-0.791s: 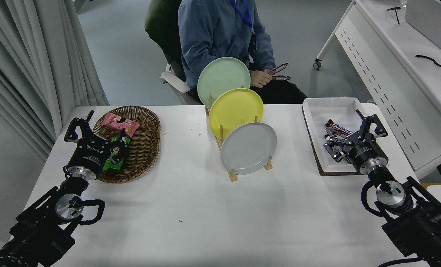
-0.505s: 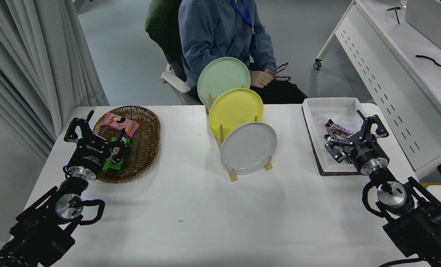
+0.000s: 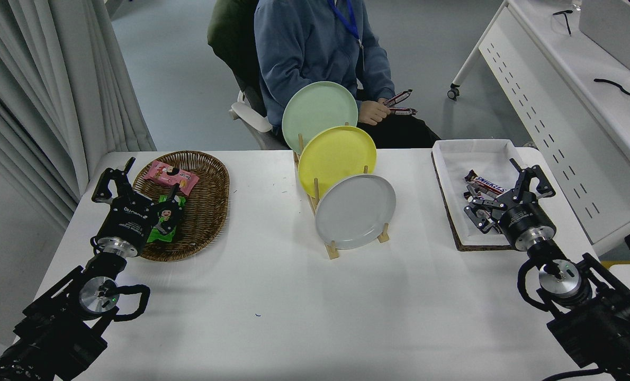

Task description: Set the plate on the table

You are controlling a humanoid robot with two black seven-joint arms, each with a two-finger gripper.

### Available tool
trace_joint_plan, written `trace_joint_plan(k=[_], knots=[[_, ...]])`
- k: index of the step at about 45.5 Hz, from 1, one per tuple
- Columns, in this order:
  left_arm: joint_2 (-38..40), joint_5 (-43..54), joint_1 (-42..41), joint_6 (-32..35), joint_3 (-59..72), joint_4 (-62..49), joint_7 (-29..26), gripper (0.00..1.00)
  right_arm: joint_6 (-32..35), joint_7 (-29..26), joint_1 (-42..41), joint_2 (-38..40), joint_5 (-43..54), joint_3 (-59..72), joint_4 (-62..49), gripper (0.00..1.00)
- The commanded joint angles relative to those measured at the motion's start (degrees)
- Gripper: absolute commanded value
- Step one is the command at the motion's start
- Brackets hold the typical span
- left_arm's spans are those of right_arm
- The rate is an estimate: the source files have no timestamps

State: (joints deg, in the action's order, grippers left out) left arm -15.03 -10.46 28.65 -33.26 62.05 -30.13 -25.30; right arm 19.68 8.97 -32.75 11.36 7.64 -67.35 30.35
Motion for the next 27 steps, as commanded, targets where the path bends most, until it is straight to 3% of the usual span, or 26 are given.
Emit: trace_joint_plan(k=[1, 27], knots=[[0.0, 0.0, 0.0, 0.03, 0.0, -0.01, -0.01, 1.0, 0.01, 0.0, -0.74, 0.07, 0.0, 0.03, 0.23, 1.0], [0.0, 0.0, 0.0, 0.03, 0.0, -0.01, -0.01, 1.0, 0.1, 0.0, -1.18, 1.83, 0.0, 1.69, 0.94, 1.0]])
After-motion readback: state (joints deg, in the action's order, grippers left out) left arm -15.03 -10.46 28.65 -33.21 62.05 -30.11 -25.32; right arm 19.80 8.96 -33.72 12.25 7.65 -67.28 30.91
